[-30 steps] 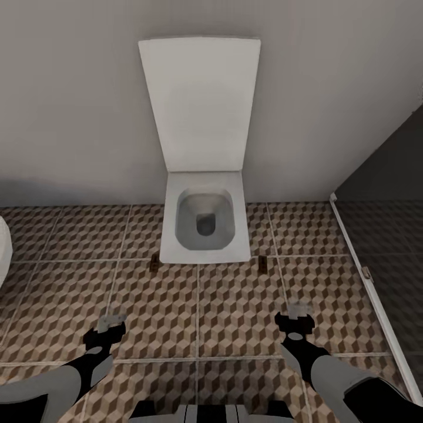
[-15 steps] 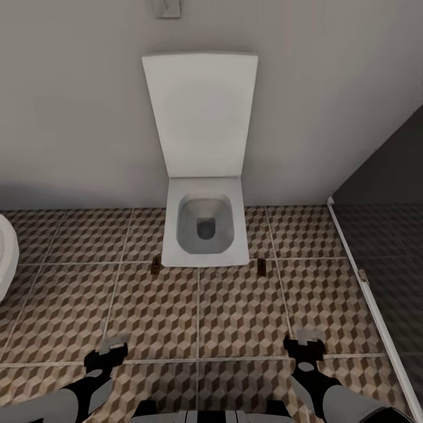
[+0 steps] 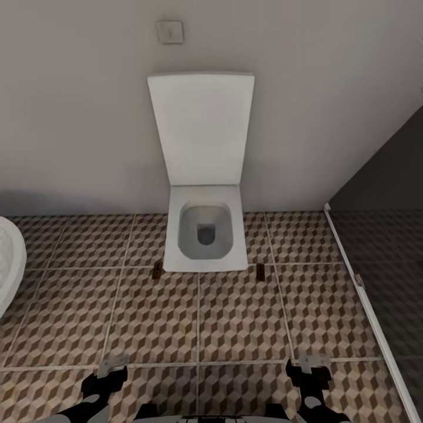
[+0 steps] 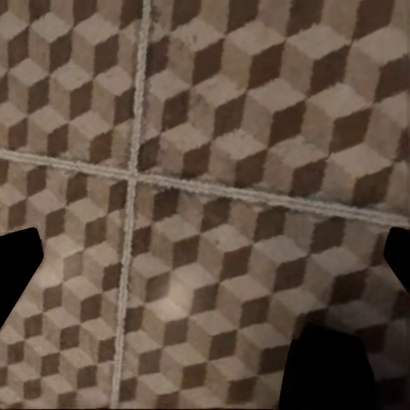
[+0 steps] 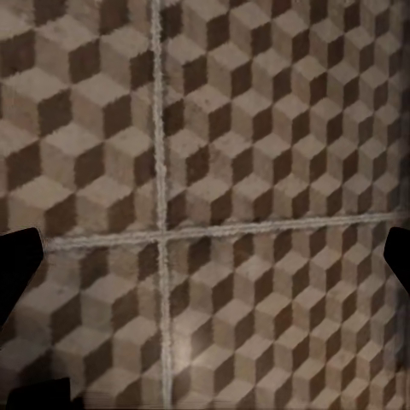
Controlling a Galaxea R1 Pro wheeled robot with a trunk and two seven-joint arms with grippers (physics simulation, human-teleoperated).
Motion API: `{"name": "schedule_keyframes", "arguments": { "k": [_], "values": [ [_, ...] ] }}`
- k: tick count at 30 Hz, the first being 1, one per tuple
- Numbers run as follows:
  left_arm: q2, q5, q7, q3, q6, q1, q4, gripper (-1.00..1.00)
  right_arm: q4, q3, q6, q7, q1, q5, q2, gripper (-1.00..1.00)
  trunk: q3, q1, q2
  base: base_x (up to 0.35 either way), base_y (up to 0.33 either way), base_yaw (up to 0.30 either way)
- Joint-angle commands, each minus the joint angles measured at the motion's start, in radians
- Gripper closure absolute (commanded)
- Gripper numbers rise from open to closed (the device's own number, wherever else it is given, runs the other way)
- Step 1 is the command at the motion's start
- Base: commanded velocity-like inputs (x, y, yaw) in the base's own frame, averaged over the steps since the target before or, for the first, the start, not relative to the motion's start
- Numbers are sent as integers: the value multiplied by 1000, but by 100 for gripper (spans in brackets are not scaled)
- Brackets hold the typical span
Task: Take the four mousetraps from the cabinet in the bathroom and place them on the bathroom floor. Make sure all four end up on the same floor surface, and ensure that at least two of them are either under or directly next to the same bathroom sink.
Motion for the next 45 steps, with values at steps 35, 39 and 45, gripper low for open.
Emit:
{"name": "schedule_keyframes", "arguments": {
  "k": [35,39,45],
  "values": [
    [-6,0,0,0,-1,146,-53,-100,33,0,-74,84,158,94,8,-100,166,-134,245,0,0,0],
    [-6,0,0,0,-1,146,-54,-100,33,0,-74,84,159,93,8,-100,185,-150,273,0,0,0],
    [-6,0,0,0,-1,146,-55,-100,33,0,-74,84,159,93,8,-100,198,-153,280,0,0,0]
  ]
}}
